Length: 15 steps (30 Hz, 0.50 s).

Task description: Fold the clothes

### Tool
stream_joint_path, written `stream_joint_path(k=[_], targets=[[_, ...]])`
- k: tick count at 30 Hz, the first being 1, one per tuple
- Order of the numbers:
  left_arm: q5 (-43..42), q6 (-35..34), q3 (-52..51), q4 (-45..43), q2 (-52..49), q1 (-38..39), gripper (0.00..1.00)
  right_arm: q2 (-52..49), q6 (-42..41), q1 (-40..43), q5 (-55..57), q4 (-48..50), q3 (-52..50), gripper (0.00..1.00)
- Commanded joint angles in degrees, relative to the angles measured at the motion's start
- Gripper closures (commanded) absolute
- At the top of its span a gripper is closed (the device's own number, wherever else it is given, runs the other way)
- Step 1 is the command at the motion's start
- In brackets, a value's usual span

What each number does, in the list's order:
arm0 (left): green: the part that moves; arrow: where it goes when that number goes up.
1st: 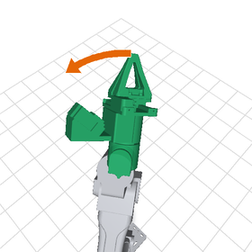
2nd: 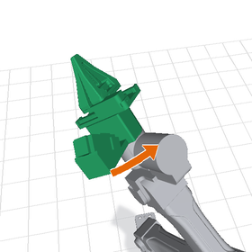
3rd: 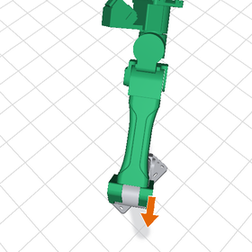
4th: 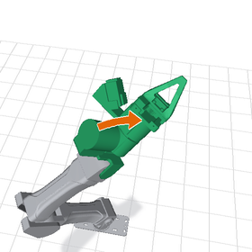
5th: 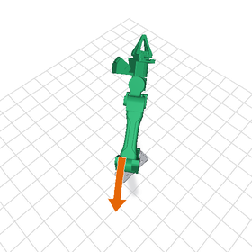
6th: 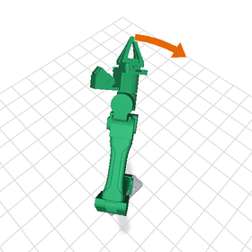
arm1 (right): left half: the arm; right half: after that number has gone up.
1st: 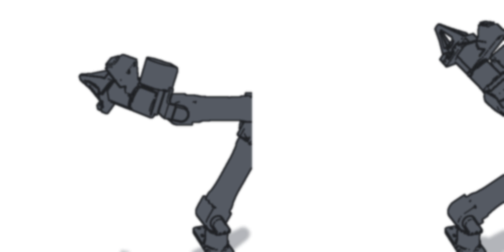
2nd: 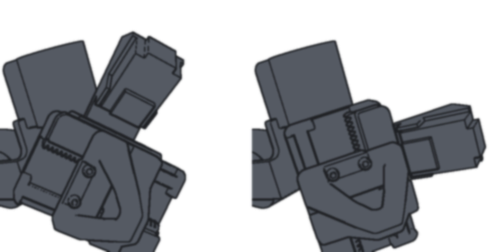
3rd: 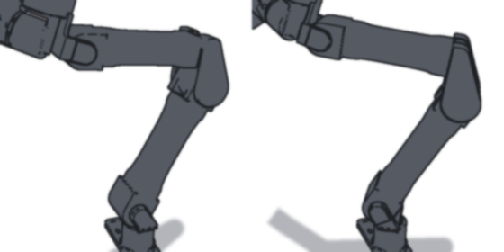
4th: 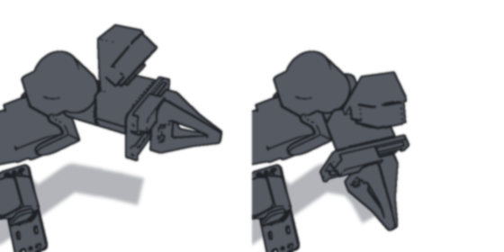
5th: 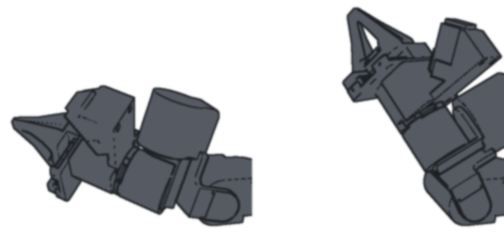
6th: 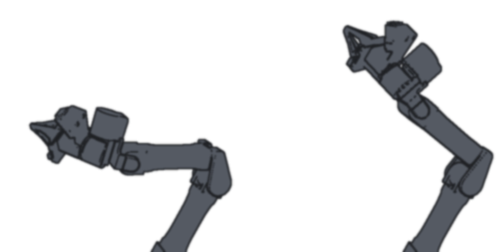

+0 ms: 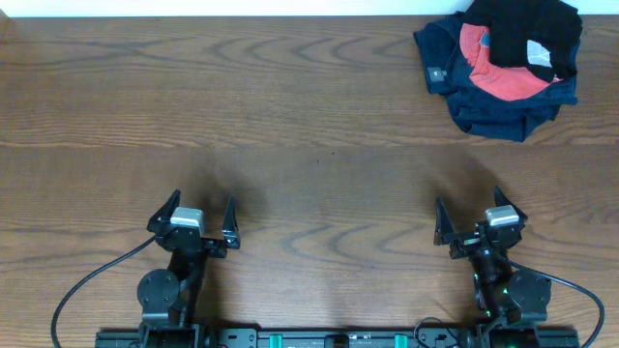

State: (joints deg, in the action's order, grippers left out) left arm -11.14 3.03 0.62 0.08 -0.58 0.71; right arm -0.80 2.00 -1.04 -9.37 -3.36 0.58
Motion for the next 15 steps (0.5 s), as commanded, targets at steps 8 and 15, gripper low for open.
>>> stream_joint_path(k=[8,15], targets=[[0.79,-0.26,-0.39,3.1,0.42,1.09,0.02,0.42,0.39,-0.48,0.15,-0.02,-0.26,0.01],[0.81,-0.26,-0.39,3.1,0.35,1.09,0.02,0.42,0.39,-0.48,0.15,-0.02,-0.26,0.01]])
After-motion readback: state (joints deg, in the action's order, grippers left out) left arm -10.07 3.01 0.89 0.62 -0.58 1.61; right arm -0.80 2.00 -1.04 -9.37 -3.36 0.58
